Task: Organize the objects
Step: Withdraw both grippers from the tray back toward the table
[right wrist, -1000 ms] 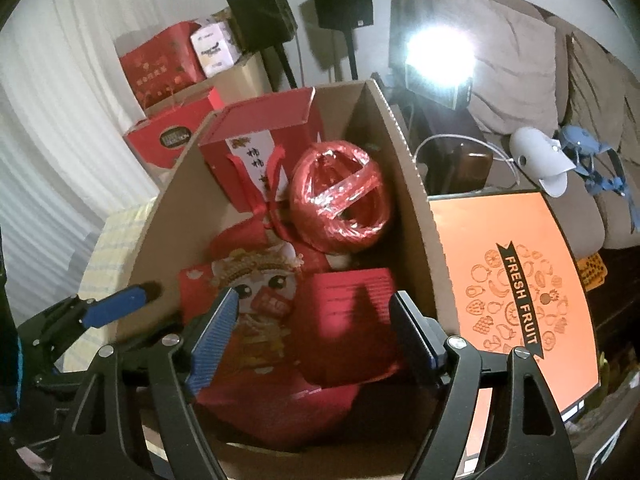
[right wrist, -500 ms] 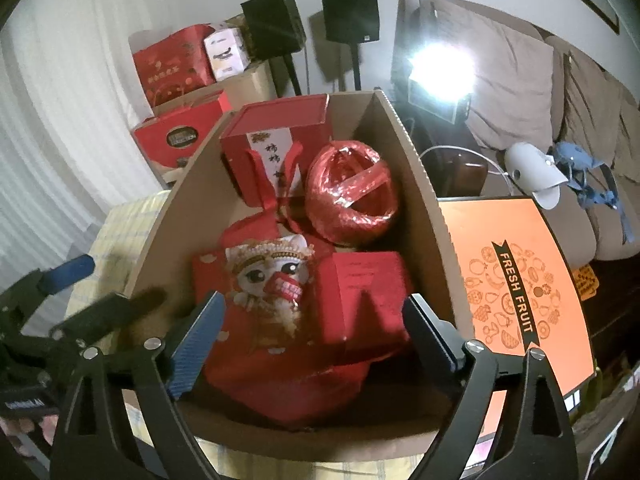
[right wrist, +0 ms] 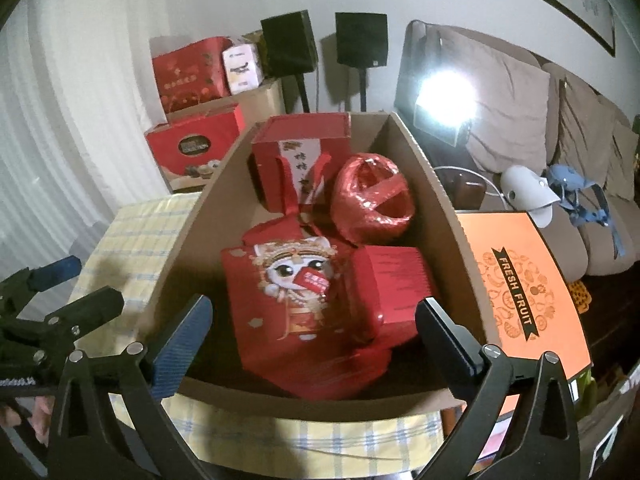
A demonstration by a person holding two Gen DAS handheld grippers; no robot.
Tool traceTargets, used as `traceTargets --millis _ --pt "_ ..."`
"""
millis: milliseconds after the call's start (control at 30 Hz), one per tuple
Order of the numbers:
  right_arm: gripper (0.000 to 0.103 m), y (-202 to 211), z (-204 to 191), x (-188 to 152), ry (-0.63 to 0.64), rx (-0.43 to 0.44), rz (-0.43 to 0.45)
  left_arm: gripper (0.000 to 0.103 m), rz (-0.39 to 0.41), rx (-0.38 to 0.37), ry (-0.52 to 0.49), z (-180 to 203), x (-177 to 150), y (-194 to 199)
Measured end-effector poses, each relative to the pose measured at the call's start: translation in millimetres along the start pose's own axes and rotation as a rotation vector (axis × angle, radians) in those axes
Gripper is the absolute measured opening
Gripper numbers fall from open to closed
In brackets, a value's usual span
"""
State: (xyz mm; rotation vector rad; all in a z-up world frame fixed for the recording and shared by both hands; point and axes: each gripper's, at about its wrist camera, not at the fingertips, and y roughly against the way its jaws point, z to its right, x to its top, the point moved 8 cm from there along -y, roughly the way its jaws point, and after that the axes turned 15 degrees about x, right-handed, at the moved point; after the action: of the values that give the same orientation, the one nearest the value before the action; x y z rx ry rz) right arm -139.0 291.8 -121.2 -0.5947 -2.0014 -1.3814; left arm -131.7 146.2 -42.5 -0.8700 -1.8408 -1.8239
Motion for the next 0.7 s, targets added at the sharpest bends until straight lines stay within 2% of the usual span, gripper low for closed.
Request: traceTargets --millis 267,533,700 --pt "0.102 1.0 -26.2 -12.5 0.022 -0.007 0.011 0.102 -0.02 0.007 0.032 -19.3 -22.4 5.2" --pt "0.102 5.1 -45.4 -26.3 0.036 -0.003 0.007 0.103 0.008 0.081 0.053 -44.9 -43.5 18.2" --pt "0.102 8.1 -51.9 -38.1 0.028 0.008 0.006 0.103 0.0 0.069 0.087 -58.3 -55.3 25.2"
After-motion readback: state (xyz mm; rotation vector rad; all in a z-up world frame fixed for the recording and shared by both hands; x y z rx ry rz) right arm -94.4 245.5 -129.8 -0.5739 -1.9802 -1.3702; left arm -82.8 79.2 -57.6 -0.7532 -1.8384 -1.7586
